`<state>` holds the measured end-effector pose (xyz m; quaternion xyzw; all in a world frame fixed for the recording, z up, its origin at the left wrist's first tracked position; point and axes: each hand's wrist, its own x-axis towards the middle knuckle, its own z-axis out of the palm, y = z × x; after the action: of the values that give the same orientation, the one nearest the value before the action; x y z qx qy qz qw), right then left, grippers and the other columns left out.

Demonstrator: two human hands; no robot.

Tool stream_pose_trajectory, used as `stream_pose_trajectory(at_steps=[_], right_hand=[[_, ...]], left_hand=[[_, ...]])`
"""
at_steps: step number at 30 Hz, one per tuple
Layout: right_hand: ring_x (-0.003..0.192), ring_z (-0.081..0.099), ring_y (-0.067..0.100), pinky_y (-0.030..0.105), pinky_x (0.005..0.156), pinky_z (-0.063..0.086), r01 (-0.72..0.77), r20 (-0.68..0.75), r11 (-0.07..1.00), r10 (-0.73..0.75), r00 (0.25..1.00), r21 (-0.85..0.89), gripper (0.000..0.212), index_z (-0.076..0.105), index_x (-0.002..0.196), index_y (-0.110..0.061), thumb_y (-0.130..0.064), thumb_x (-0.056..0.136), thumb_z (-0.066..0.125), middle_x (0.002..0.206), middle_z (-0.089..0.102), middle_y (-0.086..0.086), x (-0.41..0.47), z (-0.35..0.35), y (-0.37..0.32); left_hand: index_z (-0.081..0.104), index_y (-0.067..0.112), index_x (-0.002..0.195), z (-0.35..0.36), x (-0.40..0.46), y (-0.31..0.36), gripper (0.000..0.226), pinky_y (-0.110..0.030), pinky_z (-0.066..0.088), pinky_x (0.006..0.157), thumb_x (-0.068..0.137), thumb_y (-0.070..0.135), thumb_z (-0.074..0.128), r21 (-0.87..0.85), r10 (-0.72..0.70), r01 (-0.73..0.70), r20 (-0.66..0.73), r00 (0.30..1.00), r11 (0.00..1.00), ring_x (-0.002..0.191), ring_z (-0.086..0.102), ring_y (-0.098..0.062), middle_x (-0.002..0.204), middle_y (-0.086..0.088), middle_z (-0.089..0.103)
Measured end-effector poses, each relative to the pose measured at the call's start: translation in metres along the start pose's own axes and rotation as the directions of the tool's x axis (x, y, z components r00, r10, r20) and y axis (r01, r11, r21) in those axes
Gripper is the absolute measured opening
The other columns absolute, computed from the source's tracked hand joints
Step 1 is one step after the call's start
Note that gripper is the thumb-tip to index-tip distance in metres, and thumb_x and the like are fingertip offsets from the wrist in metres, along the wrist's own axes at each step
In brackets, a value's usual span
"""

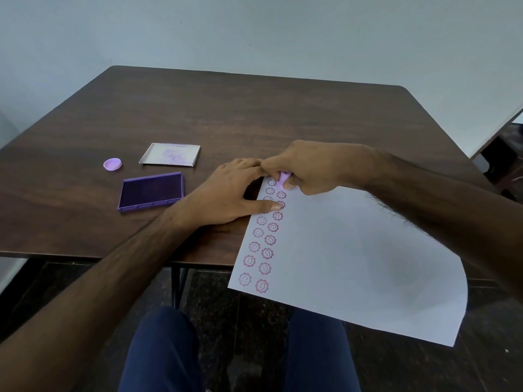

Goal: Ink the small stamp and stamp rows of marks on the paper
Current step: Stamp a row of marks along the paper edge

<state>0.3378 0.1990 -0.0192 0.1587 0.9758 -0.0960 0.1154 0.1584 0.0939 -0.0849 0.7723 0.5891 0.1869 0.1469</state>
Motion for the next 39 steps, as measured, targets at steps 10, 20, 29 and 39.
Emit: stream_pose_trajectory(at_steps=[10, 20, 29, 39], right_hand=[[0.073, 0.054, 0.010, 0.024, 0.063, 0.042, 0.031, -0.030, 0.999, -0.030, 0.999, 0.039, 0.021, 0.047, 0.086, -0.018, -0.005, 0.090, 0.063, 0.083, 0.061, -0.009, -0.003, 0.002, 0.003], [0.069, 0.052, 0.008, 0.020, 0.061, 0.040, 0.073, -0.051, 0.996, -0.070, 0.996, 0.059, 0.020, 0.049, 0.085, -0.017, -0.003, 0.091, 0.062, 0.080, 0.060, -0.010, -0.004, 0.003, 0.009], [0.073, 0.054, 0.008, 0.025, 0.068, 0.045, 0.095, -0.038, 0.995, -0.094, 0.995, 0.026, 0.023, 0.047, 0.086, -0.021, -0.004, 0.092, 0.062, 0.089, 0.064, -0.007, -0.003, 0.002, 0.008], [0.079, 0.059, 0.014, 0.030, 0.071, 0.047, 0.092, -0.045, 0.989, -0.088, 0.995, 0.113, 0.006, 0.053, 0.094, -0.014, -0.015, 0.098, 0.058, 0.093, 0.067, -0.003, -0.013, -0.006, 0.014]], left_hand=[[0.051, 0.031, 0.142, 0.000, 0.000, 0.000, 0.074, -0.028, 0.024, 0.105, 0.081, 0.071, 0.059, -0.001, 0.003, -0.003, -0.003, 1.000, 1.000, 0.130, 0.044, -0.009, 0.145, 0.008, 0.051], [0.050, 0.031, 0.143, -0.001, 0.001, 0.001, 0.079, -0.037, 0.031, 0.113, 0.078, 0.077, 0.052, 0.008, 0.000, 0.000, 0.005, 1.000, 1.000, 0.131, 0.045, -0.008, 0.146, 0.009, 0.052], [0.050, 0.028, 0.143, -0.001, 0.001, 0.001, 0.076, -0.040, 0.031, 0.114, 0.081, 0.071, 0.055, 0.001, 0.003, -0.003, 0.011, 1.000, 1.000, 0.132, 0.046, -0.010, 0.147, 0.007, 0.052], [0.049, 0.027, 0.145, -0.002, -0.001, 0.005, 0.075, -0.037, 0.029, 0.113, 0.082, 0.068, 0.059, 0.026, 0.003, -0.003, -0.011, 1.000, 1.000, 0.136, 0.041, -0.010, 0.149, 0.007, 0.049]])
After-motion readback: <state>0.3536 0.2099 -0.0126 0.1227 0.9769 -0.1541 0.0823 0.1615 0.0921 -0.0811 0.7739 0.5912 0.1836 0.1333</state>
